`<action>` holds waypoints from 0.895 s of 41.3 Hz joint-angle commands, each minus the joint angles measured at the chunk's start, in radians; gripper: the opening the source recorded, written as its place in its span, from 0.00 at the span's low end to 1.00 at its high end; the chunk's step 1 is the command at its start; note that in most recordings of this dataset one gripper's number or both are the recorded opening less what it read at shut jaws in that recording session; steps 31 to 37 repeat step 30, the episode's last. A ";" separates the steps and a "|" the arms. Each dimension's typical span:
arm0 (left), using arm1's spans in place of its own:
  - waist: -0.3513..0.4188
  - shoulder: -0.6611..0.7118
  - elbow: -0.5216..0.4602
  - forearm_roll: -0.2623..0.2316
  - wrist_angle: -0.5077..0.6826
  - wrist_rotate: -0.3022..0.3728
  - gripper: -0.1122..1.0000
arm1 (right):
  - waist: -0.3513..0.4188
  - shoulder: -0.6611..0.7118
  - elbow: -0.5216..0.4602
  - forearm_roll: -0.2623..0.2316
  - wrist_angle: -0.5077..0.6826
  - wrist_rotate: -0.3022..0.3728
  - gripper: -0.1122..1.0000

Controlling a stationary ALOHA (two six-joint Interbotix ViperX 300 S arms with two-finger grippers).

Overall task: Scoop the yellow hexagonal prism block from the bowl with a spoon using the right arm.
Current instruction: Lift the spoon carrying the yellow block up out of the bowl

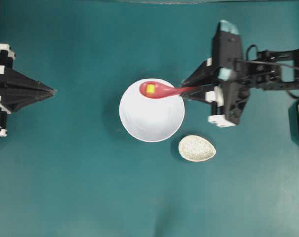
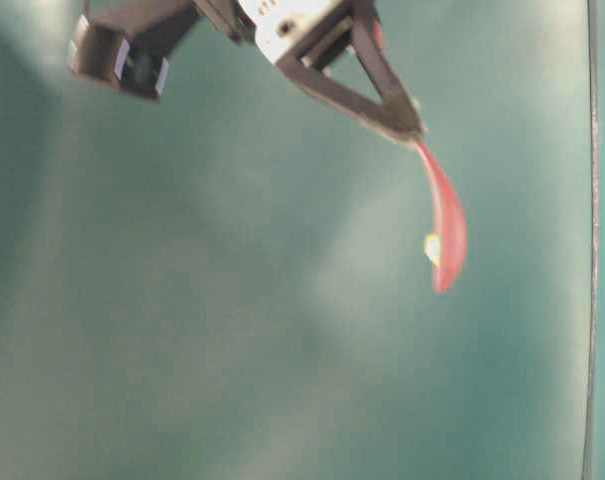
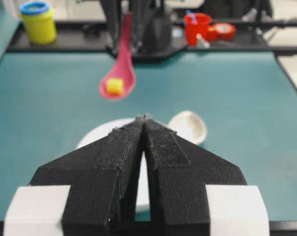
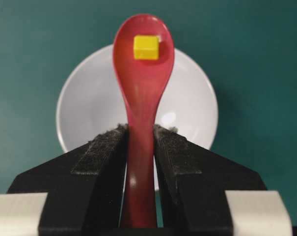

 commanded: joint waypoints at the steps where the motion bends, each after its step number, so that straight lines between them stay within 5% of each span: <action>1: 0.002 0.008 -0.011 0.009 -0.023 0.005 0.10 | 0.002 -0.048 0.003 -0.003 -0.003 -0.002 0.32; 37: 0.002 0.008 -0.011 0.008 -0.040 0.005 0.10 | 0.003 -0.086 0.025 -0.032 -0.014 -0.005 0.32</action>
